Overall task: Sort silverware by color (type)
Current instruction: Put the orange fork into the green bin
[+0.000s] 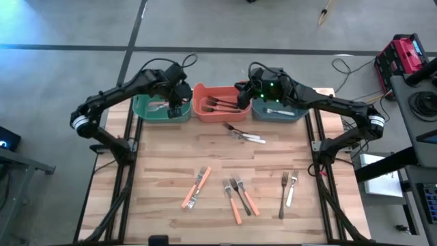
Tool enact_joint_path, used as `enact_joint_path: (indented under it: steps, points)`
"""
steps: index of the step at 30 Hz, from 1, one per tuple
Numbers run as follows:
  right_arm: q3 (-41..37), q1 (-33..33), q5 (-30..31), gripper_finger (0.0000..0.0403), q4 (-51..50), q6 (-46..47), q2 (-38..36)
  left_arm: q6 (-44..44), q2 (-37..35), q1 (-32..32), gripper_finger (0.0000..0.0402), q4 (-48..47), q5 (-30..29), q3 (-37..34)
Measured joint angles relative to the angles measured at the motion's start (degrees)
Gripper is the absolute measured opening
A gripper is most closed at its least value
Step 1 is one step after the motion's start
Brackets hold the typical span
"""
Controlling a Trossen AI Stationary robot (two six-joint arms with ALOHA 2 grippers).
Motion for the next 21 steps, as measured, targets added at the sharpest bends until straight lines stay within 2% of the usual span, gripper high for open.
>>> enact_joint_path:
  steps: [5,12,16,21]
  points:
    - [0.0,0.0,0.9,0.0027,-0.3,0.9,0.0,9.1,0.9,3.9,0.0056,2.0,-0.6,-4.0]
    - [-0.8,0.0,1.0,0.0027,-0.3,3.9,0.0,15.9,0.4,9.6,0.0056,9.5,0.3,-8.7]
    - [-0.9,0.0,1.0,0.0027,-0.3,4.7,0.0,17.0,0.8,11.5,0.0056,12.5,3.9,-8.9]
    - [-0.9,0.0,1.5,0.0027,-0.3,5.2,0.0,16.8,1.3,12.6,0.0056,14.6,4.0,-9.2]
